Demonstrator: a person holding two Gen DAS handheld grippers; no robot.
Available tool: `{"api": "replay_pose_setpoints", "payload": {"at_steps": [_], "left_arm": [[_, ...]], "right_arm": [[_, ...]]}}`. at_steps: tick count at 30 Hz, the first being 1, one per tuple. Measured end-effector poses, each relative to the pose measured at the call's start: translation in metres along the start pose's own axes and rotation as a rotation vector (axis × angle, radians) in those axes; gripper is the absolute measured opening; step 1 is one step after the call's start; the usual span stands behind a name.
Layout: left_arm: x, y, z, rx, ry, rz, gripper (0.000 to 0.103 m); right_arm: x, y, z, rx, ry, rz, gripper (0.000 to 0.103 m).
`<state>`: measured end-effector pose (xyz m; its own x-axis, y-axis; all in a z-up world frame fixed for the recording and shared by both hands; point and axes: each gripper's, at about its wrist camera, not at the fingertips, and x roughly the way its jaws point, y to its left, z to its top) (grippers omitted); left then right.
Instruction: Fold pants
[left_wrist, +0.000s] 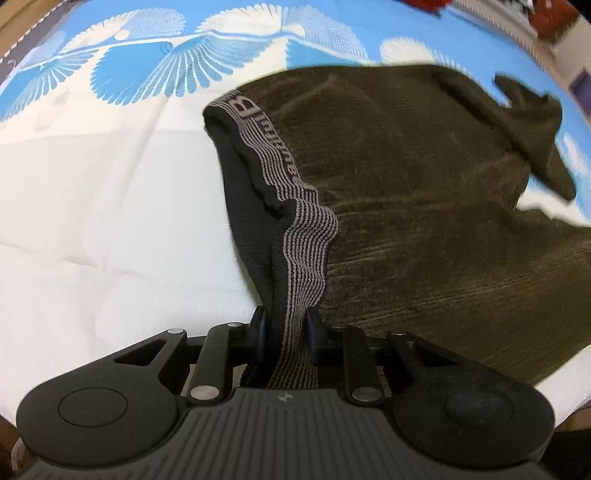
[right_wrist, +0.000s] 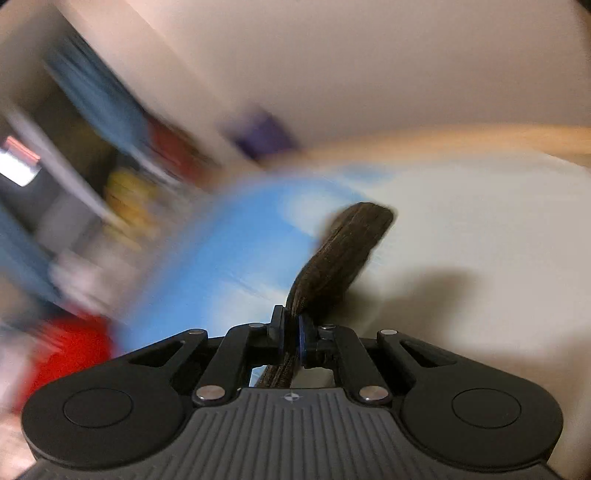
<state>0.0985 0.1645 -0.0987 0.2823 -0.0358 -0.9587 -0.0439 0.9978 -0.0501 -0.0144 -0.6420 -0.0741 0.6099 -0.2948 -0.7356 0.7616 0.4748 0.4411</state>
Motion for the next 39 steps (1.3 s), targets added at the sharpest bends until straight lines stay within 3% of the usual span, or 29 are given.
{"api": "replay_pose_setpoints", "payload": {"at_steps": [2,4,6,11,13,15,18,20,22,25,29,31,32,33,35,39], "left_arm": [[0.004,-0.006,-0.004,0.046,0.026,0.051,0.022],[0.007,-0.007,-0.005,0.056,0.035,0.069,0.019],[0.005,-0.004,-0.002,0.029,0.026,0.061,0.016],[0.007,-0.004,-0.004,0.032,0.037,0.079,0.015],[0.009,-0.005,-0.004,0.058,0.066,0.095,0.023],[0.005,-0.003,-0.006,0.057,0.064,0.116,0.031],[-0.016,-0.007,-0.006,0.074,-0.046,0.168,0.032],[-0.031,-0.016,-0.005,0.1,-0.128,0.156,0.032],[-0.038,-0.027,-0.003,0.116,-0.165,0.099,0.032],[-0.03,-0.047,-0.002,0.167,-0.149,0.047,0.032],[-0.002,-0.067,-0.007,0.263,-0.033,0.045,0.032],[0.021,-0.071,-0.015,0.325,0.092,0.092,0.032],[0.026,-0.077,-0.019,0.376,0.106,0.113,0.033],[0.025,-0.082,-0.021,0.414,0.097,0.126,0.033],[0.019,-0.085,-0.016,0.382,0.081,0.128,0.033],[-0.005,-0.09,-0.003,0.312,-0.017,0.1,0.033]], "right_arm": [[0.028,-0.036,-0.012,-0.007,0.228,-0.193,0.006],[0.035,-0.075,-0.015,0.111,0.329,-0.222,0.006],[0.031,-0.089,-0.011,0.139,0.333,-0.191,0.006],[0.018,-0.069,-0.006,-0.006,0.262,-0.041,0.007],[0.021,-0.054,-0.013,-0.162,0.288,-0.158,0.007],[0.03,-0.055,-0.023,-0.258,0.34,-0.319,0.015],[0.013,-0.056,-0.011,-0.232,0.217,-0.358,0.021],[-0.005,-0.044,-0.004,-0.271,0.084,-0.326,0.022],[-0.019,-0.027,-0.006,-0.341,-0.001,-0.218,0.027],[-0.022,0.004,-0.02,-0.509,-0.005,-0.019,0.037],[-0.024,0.045,-0.059,-0.795,0.054,0.134,0.043],[-0.024,0.057,-0.08,-0.9,0.119,0.172,0.043],[-0.02,0.066,-0.09,-0.94,0.146,0.173,0.043],[-0.018,0.075,-0.094,-0.972,0.16,0.17,0.043],[-0.011,0.088,-0.104,-1.022,0.169,0.16,0.043],[-0.001,0.102,-0.095,-0.982,0.171,0.164,0.043]]}}
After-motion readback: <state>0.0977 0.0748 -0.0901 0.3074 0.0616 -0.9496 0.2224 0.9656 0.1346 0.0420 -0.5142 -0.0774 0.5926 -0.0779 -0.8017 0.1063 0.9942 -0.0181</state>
